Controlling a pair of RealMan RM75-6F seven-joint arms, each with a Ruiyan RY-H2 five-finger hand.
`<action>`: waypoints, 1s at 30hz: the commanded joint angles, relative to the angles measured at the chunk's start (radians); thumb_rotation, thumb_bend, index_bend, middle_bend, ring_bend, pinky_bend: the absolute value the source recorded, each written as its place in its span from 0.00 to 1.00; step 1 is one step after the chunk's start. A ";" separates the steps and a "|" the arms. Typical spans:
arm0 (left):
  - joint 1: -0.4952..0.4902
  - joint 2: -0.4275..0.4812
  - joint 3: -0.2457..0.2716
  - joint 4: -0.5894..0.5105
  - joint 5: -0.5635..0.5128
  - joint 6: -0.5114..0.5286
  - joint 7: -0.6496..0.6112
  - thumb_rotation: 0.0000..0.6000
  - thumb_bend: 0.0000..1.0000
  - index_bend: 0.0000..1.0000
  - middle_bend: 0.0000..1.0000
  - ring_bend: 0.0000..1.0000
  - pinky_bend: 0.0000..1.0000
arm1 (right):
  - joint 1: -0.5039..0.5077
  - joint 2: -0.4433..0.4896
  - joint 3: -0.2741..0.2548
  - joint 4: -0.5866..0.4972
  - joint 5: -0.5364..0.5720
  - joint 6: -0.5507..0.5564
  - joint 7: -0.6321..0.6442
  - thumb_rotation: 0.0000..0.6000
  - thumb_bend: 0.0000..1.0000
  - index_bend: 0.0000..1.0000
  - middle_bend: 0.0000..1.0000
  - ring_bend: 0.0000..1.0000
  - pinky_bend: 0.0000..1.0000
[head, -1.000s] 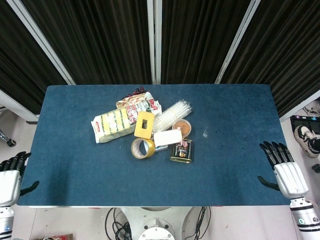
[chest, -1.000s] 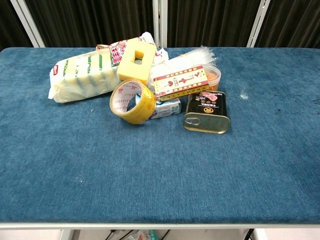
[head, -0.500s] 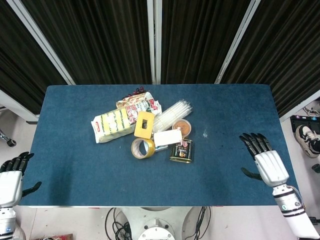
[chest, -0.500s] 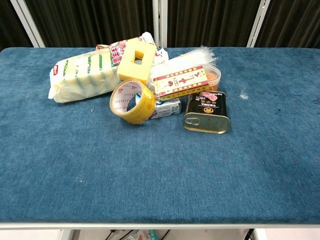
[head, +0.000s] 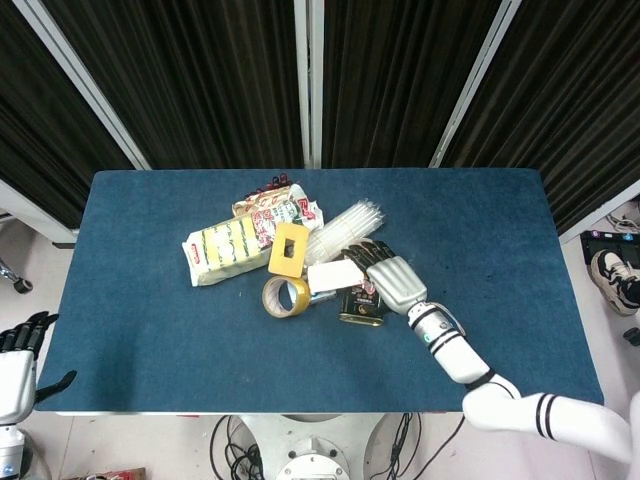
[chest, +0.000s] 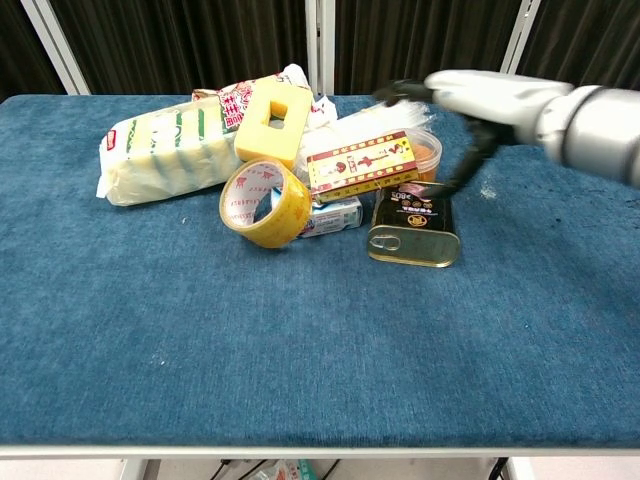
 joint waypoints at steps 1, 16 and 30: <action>0.006 0.000 0.000 0.008 -0.005 0.001 -0.010 1.00 0.09 0.18 0.17 0.21 0.24 | 0.090 -0.126 0.038 0.123 0.070 -0.016 -0.093 1.00 0.13 0.02 0.10 0.00 0.07; 0.019 -0.010 -0.008 0.040 -0.008 0.003 -0.048 1.00 0.09 0.18 0.17 0.21 0.24 | 0.128 -0.259 -0.021 0.315 -0.010 0.097 -0.064 1.00 0.32 0.50 0.42 0.27 0.32; 0.016 -0.007 -0.017 0.026 -0.005 -0.004 -0.036 1.00 0.09 0.19 0.17 0.21 0.24 | 0.007 -0.087 -0.125 0.119 -0.367 0.349 0.395 1.00 0.36 0.66 0.54 0.41 0.48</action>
